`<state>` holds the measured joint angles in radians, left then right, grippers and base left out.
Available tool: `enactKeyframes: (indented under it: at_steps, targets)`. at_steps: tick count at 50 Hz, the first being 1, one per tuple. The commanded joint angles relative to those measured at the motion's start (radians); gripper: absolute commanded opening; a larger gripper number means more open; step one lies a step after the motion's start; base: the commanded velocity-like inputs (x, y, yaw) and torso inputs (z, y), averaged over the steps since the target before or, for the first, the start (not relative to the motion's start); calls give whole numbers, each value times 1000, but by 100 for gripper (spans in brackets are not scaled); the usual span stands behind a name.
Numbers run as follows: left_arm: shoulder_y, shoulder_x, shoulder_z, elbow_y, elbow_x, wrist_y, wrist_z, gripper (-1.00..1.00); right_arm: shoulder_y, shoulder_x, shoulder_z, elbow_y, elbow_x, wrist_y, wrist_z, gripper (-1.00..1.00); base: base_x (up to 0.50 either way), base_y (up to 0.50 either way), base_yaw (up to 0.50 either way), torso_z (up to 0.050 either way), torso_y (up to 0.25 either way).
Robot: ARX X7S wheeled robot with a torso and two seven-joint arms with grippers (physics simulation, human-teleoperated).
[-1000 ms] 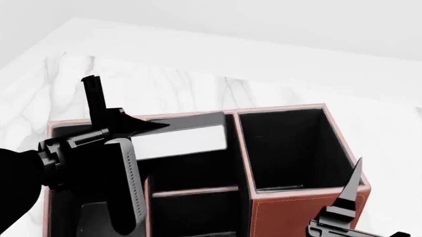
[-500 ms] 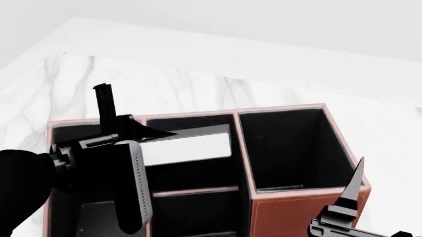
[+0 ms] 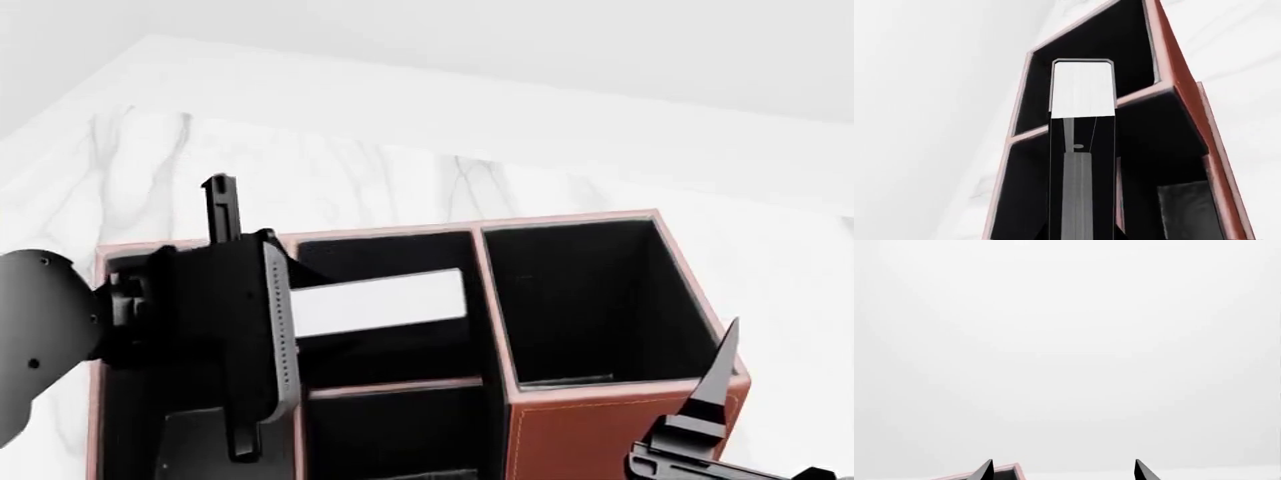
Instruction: Pick up the book and place it in the front compartment of the caddy.
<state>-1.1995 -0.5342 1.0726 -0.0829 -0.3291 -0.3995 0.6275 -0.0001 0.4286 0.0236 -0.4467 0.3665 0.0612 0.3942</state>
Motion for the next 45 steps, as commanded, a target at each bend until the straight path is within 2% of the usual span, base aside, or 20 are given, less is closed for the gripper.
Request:
enactKeyframes:
  at_steps: [1,14,32,45]
  targets:
    - [-45,65,-34,-83,-25,-32,79,-100,7,-18,36,16,1,2,-38,100,0,0,0,0,0]
    - [-81,104,-21,-174,-39,-50,136,-100,17,-17,34,35,4,1,-39,100,0,0,0,1,1]
    - [-133,271,-4,-610,18,121,193,-100,27,-10,49,45,25,7,-35,100,0,0,0,0,1]
    - [-130,370,8,-856,32,231,235,-100,24,-7,55,44,29,4,-31,100,0,0,0,1,2]
